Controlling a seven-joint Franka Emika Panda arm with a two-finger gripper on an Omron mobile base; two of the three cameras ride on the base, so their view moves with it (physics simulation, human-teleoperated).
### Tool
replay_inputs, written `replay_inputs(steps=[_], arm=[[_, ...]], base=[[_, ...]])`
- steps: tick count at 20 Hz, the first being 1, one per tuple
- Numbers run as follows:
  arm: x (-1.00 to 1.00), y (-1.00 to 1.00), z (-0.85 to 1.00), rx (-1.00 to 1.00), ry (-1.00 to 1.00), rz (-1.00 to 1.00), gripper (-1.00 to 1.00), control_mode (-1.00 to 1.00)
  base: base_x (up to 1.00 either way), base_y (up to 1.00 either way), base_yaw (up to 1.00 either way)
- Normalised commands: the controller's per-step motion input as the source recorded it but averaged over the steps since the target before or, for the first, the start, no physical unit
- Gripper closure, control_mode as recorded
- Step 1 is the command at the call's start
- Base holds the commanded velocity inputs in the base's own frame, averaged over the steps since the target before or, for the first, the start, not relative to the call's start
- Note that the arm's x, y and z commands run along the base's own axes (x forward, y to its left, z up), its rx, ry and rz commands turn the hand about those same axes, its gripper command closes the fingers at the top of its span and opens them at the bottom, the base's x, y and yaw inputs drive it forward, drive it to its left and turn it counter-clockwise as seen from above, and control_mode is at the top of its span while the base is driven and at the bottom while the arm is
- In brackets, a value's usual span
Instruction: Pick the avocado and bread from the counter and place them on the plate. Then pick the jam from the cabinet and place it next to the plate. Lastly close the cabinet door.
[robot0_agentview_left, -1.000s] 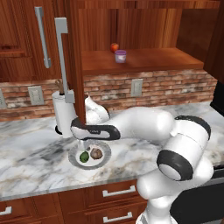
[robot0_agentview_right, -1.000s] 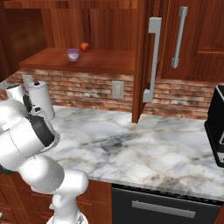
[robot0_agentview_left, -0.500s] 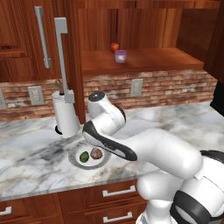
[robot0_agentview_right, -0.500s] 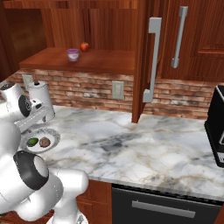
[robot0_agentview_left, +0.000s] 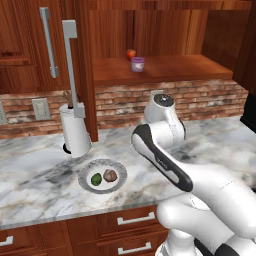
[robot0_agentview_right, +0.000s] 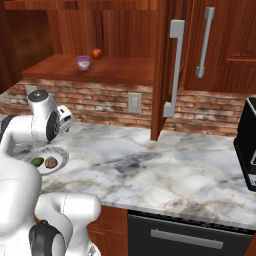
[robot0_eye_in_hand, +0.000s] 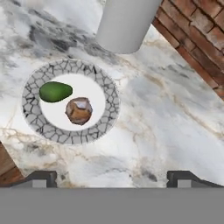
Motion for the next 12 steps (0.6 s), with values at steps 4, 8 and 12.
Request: replay_inputs(steps=[4,8,12], arm=[[0.00,-0.19,1.00,0.11,-0.02,0.00,-1.00,-1.00],[0.00,-0.01,1.00,0.06,0.00,-0.03,-1.00,-1.00],[0.00,0.00,0.98,0.04,0.00,-0.09,-1.00,-1.00]], base=[[0.00,0.00,0.00],[0.00,0.00,0.00],[0.00,0.00,0.00]])
